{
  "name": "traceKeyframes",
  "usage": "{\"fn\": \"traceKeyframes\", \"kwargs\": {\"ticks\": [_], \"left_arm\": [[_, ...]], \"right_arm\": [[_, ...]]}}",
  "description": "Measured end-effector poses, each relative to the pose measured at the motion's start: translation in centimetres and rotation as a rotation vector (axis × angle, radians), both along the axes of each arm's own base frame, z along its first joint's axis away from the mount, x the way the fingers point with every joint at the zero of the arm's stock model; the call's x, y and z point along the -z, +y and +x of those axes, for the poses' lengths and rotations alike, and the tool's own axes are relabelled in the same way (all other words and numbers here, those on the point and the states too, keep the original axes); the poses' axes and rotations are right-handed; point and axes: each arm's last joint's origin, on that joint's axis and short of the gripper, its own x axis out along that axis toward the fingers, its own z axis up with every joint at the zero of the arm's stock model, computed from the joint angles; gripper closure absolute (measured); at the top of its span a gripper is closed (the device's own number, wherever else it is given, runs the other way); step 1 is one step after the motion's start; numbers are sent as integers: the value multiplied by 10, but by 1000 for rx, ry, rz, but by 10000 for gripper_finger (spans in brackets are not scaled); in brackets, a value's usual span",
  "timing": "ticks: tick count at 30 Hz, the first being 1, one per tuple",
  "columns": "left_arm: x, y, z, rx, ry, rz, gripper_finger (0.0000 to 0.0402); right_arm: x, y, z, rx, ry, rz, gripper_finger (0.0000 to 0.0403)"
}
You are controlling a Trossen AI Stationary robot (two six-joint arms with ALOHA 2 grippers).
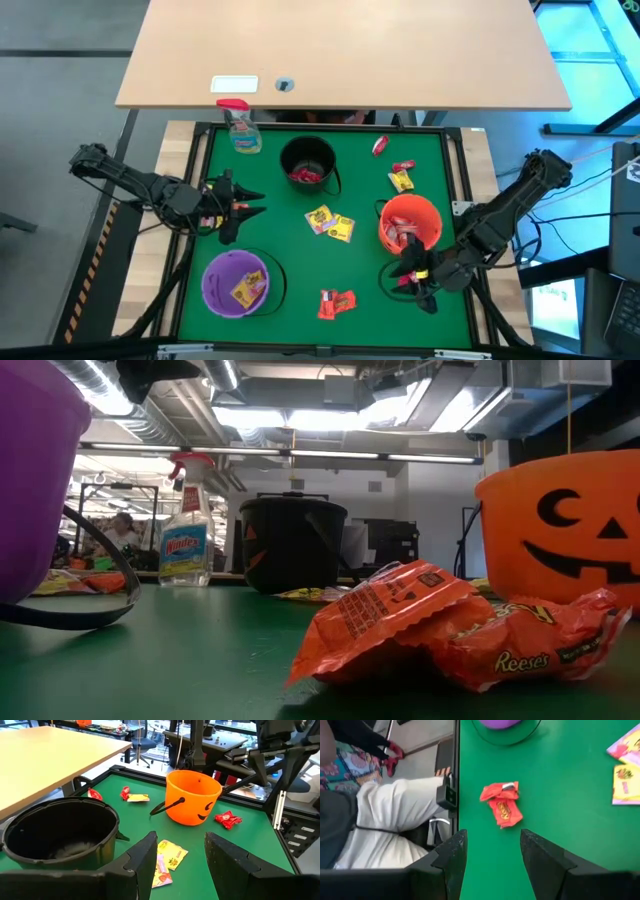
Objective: Sort candy
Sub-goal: Put the red candy into the black bucket
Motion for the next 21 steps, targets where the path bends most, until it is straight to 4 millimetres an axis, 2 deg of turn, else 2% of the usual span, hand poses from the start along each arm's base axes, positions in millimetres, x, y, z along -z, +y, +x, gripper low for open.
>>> {"fn": "traceKeyframes", "kwargs": {"ticks": [6,10,16,21], "left_arm": [[0,0,0,1,2,3,246],[0,0,0,2,2,3,246],[0,0,0,2,2,3,246],[0,0,0,2,2,3,246]], "right_arm": [[29,15,13,-59,142,-43,221],[55,22,17,-62,317,-67,221],[79,29,12,10,585,-3,221],[96,38,0,71,760,-44,221]]}}
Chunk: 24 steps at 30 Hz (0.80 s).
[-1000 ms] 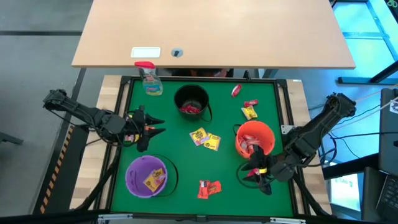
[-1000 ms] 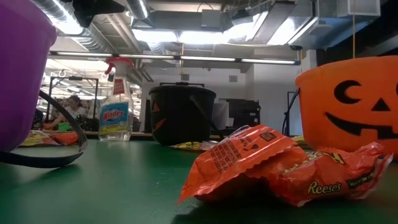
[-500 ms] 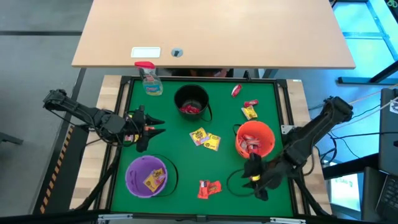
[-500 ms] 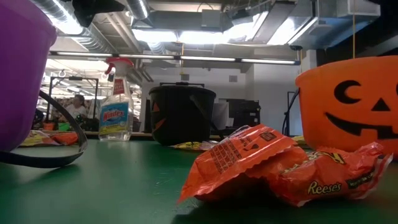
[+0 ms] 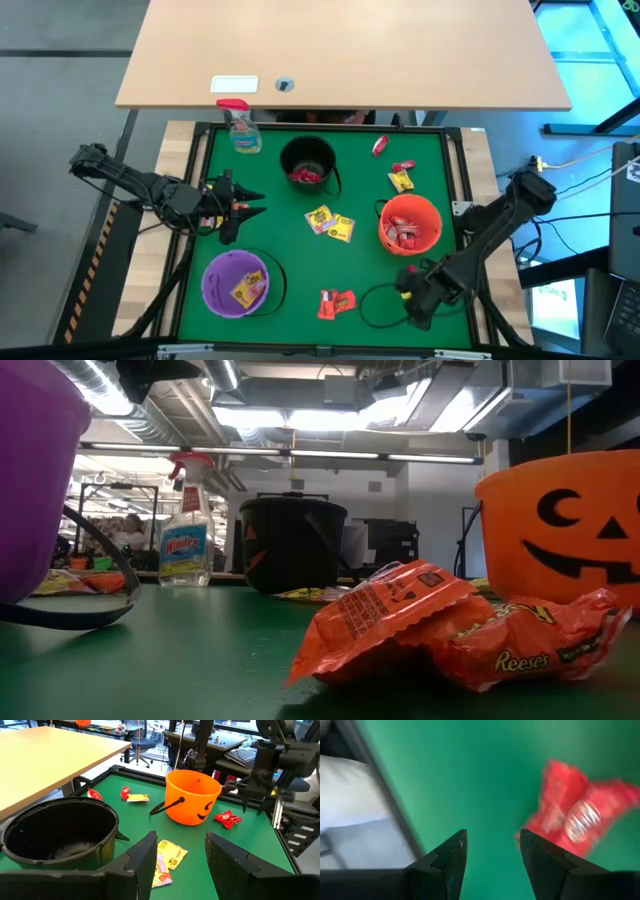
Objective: Sort candy
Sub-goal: Put the red candy into the black bucket
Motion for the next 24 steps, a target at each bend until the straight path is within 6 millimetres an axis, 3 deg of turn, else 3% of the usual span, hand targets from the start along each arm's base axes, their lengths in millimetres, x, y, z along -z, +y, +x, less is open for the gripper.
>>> {"fn": "traceKeyframes", "kwargs": {"ticks": [5,14,24], "left_arm": [[0,0,0,0,-1,0,246],[-1,0,0,0,-14,-5,246],[-1,-1,0,19,-12,-9,246]], "right_arm": [[13,4,-13,77,125,-112,221],[25,0,-15,128,70,-200,221],[53,-5,-18,188,41,-139,221]]}}
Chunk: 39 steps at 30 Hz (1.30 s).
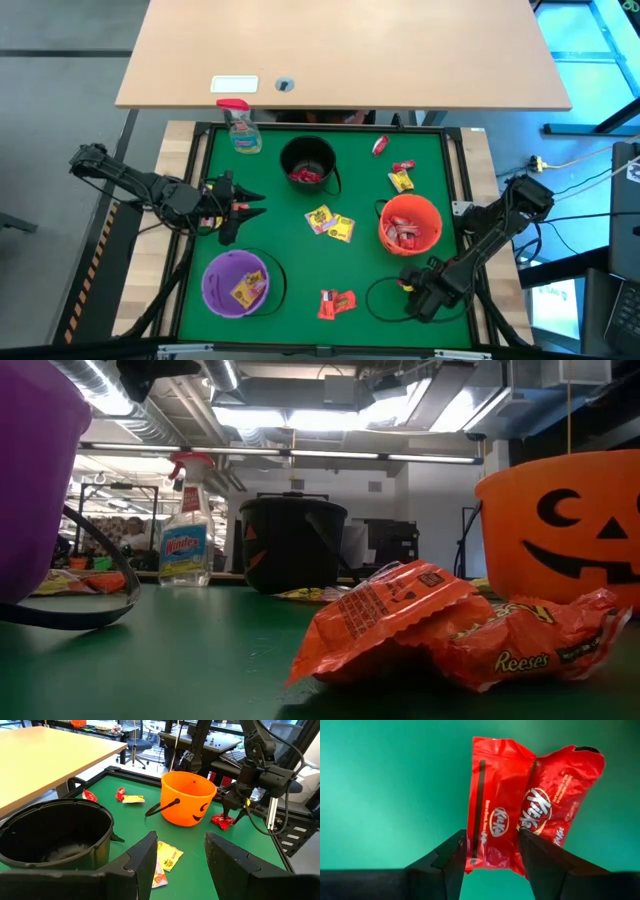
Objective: Sort candy
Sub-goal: Put the red candy into the black bucket
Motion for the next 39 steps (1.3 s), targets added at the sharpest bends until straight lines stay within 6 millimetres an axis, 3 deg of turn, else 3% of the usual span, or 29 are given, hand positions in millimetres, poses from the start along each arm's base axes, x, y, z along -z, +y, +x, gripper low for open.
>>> {"fn": "traceKeyframes", "kwargs": {"ticks": [15,30,39], "left_arm": [[0,0,0,-1,0,0,246],[-2,0,0,0,-16,-6,246],[-2,0,0,6,-20,-10,246]], "right_arm": [[-1,6,4,-3,-32,67,224],[-1,7,4,-6,-14,91,365],[-9,11,8,-18,-49,129,370]]}}
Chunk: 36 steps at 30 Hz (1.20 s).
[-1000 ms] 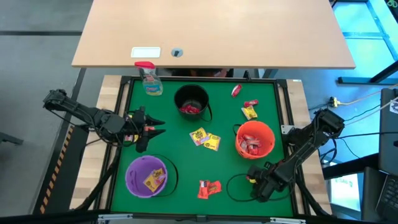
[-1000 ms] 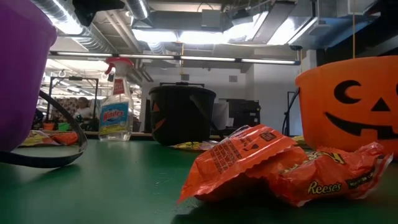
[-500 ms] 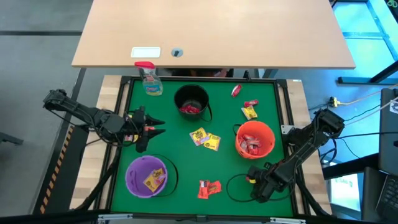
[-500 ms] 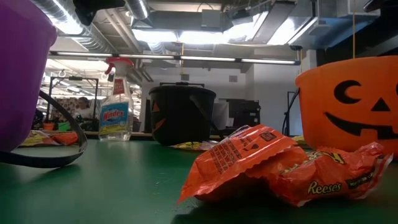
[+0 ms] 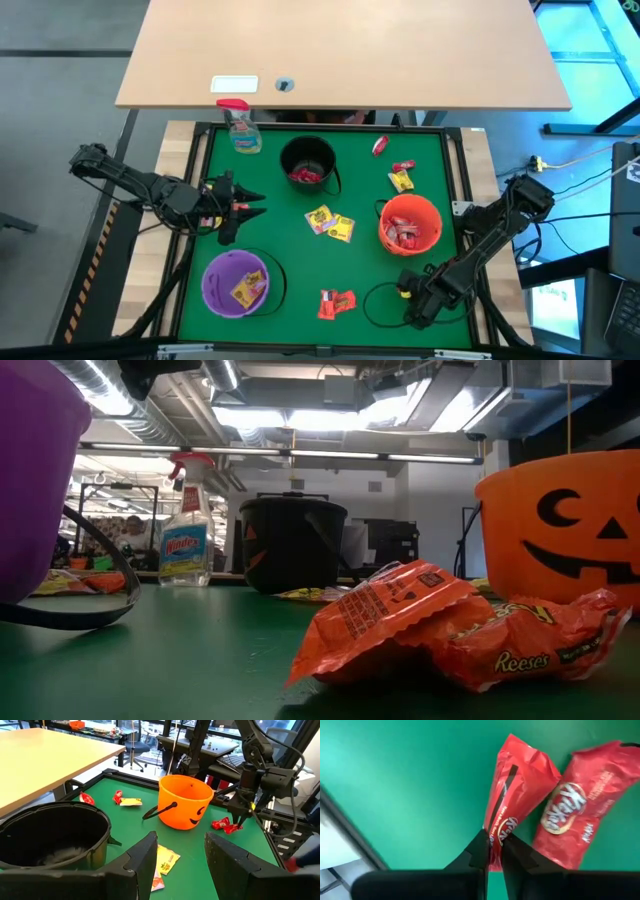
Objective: Sort candy
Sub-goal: Put the red candy into the black bucket
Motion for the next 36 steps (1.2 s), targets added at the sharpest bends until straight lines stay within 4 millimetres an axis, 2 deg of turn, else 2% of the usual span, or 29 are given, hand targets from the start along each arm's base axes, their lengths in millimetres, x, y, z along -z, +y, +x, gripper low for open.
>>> {"fn": "traceKeyframes", "kwargs": {"ticks": [6,13,22,29,36], "left_arm": [[-4,-1,1,19,-41,-19,246],[-8,-4,2,107,-78,-46,246],[-9,-4,2,109,-82,-48,246],[-9,-4,2,119,-82,-50,246],[-9,-4,2,132,-81,-53,246]], "right_arm": [[-18,8,9,-37,-99,2,367],[-48,16,20,-80,-249,-56,367],[-90,13,42,-140,-423,-164,366],[-119,-9,74,-218,-549,-280,366],[-132,-51,108,-286,-589,-386,366]]}}
